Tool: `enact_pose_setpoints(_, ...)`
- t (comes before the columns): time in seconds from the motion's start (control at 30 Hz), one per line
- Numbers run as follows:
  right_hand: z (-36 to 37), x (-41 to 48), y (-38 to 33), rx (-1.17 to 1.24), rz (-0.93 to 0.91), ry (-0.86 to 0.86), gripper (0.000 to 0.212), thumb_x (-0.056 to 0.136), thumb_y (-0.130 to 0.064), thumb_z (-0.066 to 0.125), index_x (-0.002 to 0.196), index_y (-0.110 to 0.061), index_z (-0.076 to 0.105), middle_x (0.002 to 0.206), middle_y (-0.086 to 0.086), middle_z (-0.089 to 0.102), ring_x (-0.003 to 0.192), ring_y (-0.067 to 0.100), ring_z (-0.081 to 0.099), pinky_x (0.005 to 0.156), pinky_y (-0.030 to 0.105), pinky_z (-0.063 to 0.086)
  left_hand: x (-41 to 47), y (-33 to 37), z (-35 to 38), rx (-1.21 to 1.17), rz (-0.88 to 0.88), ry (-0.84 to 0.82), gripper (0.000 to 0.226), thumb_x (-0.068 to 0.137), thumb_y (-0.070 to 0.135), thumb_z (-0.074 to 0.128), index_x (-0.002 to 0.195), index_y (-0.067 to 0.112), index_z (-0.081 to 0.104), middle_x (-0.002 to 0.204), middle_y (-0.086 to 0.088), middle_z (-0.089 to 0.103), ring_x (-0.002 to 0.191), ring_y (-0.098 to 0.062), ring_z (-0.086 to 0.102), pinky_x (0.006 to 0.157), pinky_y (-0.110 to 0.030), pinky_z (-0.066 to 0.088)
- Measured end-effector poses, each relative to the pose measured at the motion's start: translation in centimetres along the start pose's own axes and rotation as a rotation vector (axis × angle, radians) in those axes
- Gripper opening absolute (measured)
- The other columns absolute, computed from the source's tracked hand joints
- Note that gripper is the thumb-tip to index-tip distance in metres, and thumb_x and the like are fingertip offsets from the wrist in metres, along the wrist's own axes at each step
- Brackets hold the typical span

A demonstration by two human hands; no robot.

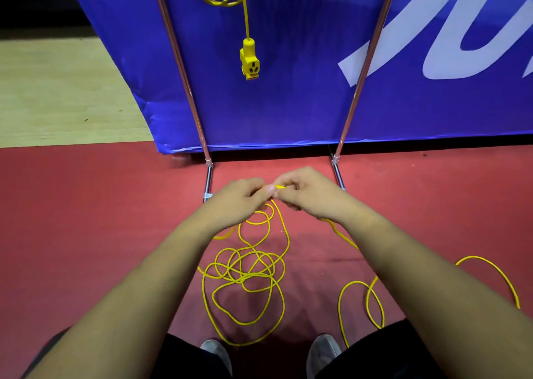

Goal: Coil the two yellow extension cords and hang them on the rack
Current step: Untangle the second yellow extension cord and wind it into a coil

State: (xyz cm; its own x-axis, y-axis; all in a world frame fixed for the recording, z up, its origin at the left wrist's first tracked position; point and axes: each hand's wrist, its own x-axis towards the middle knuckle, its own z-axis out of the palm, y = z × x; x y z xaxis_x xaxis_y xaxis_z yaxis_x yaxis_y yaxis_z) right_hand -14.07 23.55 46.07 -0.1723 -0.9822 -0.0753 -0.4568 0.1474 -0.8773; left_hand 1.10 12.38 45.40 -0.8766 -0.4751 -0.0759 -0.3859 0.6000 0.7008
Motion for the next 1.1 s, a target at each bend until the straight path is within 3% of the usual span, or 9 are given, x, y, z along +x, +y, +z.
enact_pose_setpoints(0.13,-1.3,0.0,3.4,-0.13,0.115,-0.053,0.017,0.091,-0.021,0.063,0.08,-0.01,0.066,0.064,0.007,0.059,0.056,0.012,0.051,0.055,0.026,0.039,0.0,0.1,-1.4,-0.164,-0.038,0.281,0.033,0.095,0.03,0.05,0.069,0.011,0.056,0.063,-0.006,0.066,0.053,-0.002,0.051,0.056,-0.023,0.04)
enact_pose_setpoints(0.3,-2.3,-1.6,9.3,-0.244,0.318,-0.157,0.017,0.09,-0.016,0.064,0.077,-0.007,0.069,0.067,-0.006,0.063,0.062,0.003,0.052,0.064,0.022,0.041,-0.2,-1.7,-3.7,-0.286,-0.234,0.617,0.033,0.094,0.031,0.049,0.068,0.012,0.055,0.063,-0.003,0.062,0.062,-0.012,0.06,0.066,-0.029,0.038)
enact_pose_setpoints(0.4,-2.0,-1.5,8.6,-0.141,0.311,-0.092,0.024,0.091,-0.018,0.064,0.079,0.003,0.067,0.067,0.001,0.066,0.06,0.005,0.055,0.067,0.025,0.044,-0.4,-2.6,-4.2,0.04,-0.211,0.619,0.014,0.089,0.021,0.058,0.1,0.015,0.065,0.103,-0.003,0.066,0.095,-0.017,0.06,0.078,-0.025,0.039)
enact_pose_setpoints(0.5,-1.0,-0.8,4.6,-0.063,0.169,-0.08,0.024,0.092,-0.019,0.064,0.082,0.002,0.065,0.061,0.005,0.057,0.056,0.013,0.054,0.06,0.025,0.044,-0.4,-1.5,-3.2,0.055,0.0,0.461,0.039,0.091,0.024,0.061,0.128,0.015,0.056,0.128,0.007,0.054,0.124,-0.008,0.046,0.099,-0.014,0.029)
enact_pose_setpoints(0.6,-0.2,-0.4,0.8,0.008,0.009,-0.021,0.018,0.093,-0.016,0.061,0.087,-0.001,0.068,0.058,0.009,0.051,0.051,0.016,0.047,0.05,0.026,0.035,-0.4,0.0,-1.2,-0.087,0.031,0.112,0.032,0.093,0.042,0.054,0.118,0.023,0.061,0.116,0.014,0.062,0.111,0.001,0.055,0.102,-0.024,0.039)
enact_pose_setpoints(0.67,-0.3,-0.2,0.5,0.064,0.002,0.007,0.018,0.093,-0.016,0.06,0.084,-0.001,0.066,0.057,0.011,0.051,0.052,0.018,0.045,0.048,0.027,0.032,-0.4,0.3,-0.5,-0.054,0.018,-0.002,0.032,0.089,0.048,0.049,0.092,0.02,0.064,0.086,0.005,0.07,0.08,-0.011,0.063,0.081,-0.034,0.05)
enact_pose_setpoints(0.9,-2.8,-2.3,9.2,-0.272,0.427,-0.282,0.022,0.091,-0.012,0.061,0.071,-0.02,0.067,0.071,-0.007,0.066,0.061,-0.001,0.054,0.069,0.026,0.043,0.1,-1.4,-3.6,-0.346,-0.185,0.604,0.029,0.095,0.027,0.047,0.072,0.012,0.057,0.069,-0.004,0.062,0.061,-0.006,0.062,0.067,-0.024,0.04)
enact_pose_setpoints(1.0,-2.6,-3.0,9.9,-0.131,0.471,-0.232,0.022,0.093,-0.013,0.061,0.071,-0.016,0.066,0.07,0.003,0.068,0.058,0.008,0.056,0.06,0.023,0.042,-0.3,-3.2,-4.5,0.031,-0.266,0.645,0.013,0.091,0.017,0.054,0.097,0.013,0.065,0.093,-0.003,0.067,0.091,-0.018,0.062,0.072,-0.021,0.038)
enact_pose_setpoints(1.1,-1.5,-1.5,6.1,-0.106,0.273,-0.114,0.026,0.093,-0.019,0.063,0.073,-0.003,0.061,0.057,0.005,0.054,0.05,0.011,0.05,0.053,0.021,0.039,-0.3,-2.6,-3.6,0.078,-0.058,0.51,0.036,0.09,0.021,0.061,0.125,0.014,0.058,0.125,0.002,0.059,0.118,-0.012,0.052,0.098,-0.02,0.035)
